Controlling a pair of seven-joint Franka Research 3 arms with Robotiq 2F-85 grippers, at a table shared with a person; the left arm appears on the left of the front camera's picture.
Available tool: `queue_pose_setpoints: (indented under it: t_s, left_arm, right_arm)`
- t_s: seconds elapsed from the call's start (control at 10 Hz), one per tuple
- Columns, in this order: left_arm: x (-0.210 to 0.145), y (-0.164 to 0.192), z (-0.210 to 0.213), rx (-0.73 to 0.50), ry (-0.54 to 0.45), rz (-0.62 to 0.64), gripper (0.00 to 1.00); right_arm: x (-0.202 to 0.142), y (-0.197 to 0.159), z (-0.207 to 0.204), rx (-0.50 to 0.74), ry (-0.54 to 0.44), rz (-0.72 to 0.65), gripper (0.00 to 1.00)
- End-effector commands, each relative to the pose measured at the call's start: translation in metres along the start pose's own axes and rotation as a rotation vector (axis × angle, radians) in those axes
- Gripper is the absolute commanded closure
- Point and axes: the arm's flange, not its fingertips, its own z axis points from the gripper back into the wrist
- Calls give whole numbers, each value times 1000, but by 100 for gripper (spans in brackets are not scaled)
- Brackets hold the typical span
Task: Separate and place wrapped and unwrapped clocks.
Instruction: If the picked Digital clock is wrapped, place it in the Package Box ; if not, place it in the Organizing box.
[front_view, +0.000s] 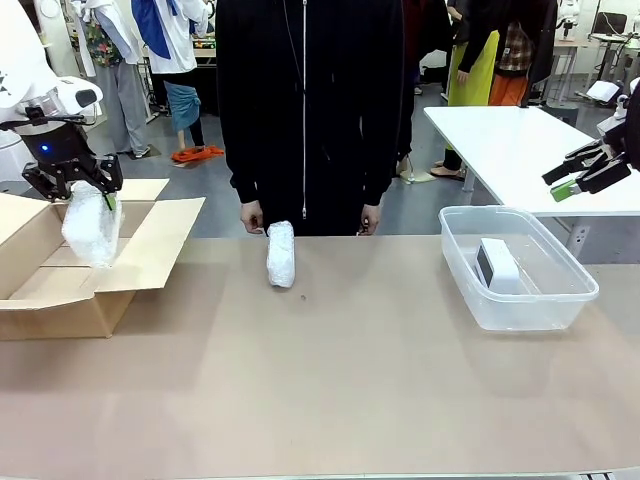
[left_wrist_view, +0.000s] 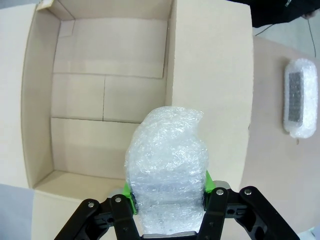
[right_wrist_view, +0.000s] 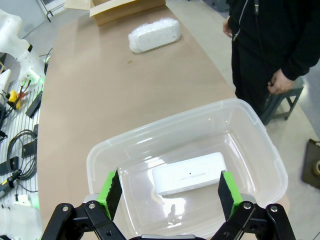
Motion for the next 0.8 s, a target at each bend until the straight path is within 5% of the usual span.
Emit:
queue_pose_setpoints:
  t_s: [0.0, 0.7]
  left_arm:
    - [5, 10, 5, -5, 25, -81, 47]
    - [1, 10, 5, 5, 26, -131, 47]
  right_arm:
    - [1, 1, -2, -10, 5, -6, 0]
    - [1, 1, -2, -10, 5, -6, 0]
